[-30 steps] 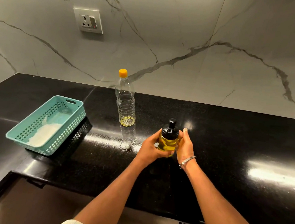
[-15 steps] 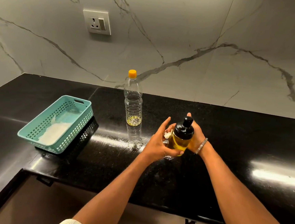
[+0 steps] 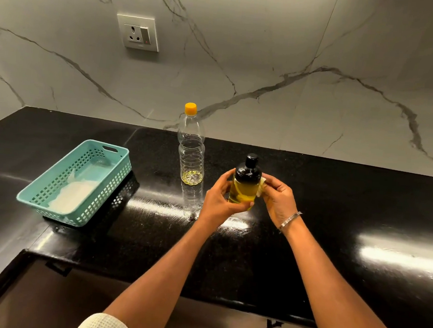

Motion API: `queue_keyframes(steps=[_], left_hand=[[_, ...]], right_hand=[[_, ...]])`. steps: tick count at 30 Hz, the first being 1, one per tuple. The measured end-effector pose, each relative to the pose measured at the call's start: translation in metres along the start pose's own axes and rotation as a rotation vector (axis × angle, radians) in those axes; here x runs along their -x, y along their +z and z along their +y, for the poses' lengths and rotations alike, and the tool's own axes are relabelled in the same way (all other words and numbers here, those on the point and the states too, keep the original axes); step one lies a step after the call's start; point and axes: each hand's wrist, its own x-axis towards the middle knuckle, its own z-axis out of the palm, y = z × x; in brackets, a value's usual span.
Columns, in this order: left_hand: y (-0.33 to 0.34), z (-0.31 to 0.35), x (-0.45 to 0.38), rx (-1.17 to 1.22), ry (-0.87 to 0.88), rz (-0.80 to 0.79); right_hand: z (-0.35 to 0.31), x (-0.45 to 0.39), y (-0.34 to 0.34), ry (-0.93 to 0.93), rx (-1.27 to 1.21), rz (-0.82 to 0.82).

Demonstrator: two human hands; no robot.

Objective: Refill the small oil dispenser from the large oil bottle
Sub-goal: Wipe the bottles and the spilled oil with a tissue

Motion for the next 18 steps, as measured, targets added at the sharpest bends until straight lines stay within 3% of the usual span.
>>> queue_keyframes(steps=[7,13,18], left_hand=[[-0.002,-0.004,-0.004,-0.054,-0.002,0.132],[-0.001,-0.002,-0.006,-0.037,0.004,0.156],[0.006,-0.004,-0.006,-0.107,0.061,0.180]], right_hand=[[0.019,0.005,0.003,-0.077,0.049,0.058],[0.025,0.013,0.017,-0.095,0.062,0.122],[0.032,0.013,0.032,-0.254,0.413,0.151]])
